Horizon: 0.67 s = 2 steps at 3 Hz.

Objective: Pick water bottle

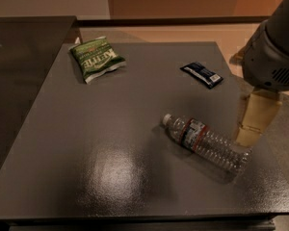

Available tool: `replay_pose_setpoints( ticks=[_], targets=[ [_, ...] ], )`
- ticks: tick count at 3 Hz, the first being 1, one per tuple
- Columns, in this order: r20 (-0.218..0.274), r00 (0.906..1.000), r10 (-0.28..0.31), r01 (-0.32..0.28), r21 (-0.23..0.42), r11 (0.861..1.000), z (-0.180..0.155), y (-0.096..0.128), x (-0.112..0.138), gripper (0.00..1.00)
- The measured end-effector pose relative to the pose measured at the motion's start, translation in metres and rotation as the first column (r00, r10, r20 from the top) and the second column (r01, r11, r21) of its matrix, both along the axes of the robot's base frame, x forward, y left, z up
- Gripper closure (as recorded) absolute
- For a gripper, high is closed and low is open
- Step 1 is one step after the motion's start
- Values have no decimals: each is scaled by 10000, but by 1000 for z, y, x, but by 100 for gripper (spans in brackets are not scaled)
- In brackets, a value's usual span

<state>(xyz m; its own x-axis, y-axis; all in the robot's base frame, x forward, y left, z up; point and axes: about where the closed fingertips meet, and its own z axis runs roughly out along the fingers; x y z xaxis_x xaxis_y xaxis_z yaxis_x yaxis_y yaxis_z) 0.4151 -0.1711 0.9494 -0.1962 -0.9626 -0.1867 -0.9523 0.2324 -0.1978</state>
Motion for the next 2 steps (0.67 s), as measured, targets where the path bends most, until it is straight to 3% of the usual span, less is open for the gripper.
replay_pose_setpoints(
  ticks=[1, 2],
  targets=[
    [-285, 9985, -458, 453, -165, 9988, -23, 19, -5, 0],
    [-488, 9908, -1262, 1254, -196, 9919, -40, 28, -3, 0]
  ],
)
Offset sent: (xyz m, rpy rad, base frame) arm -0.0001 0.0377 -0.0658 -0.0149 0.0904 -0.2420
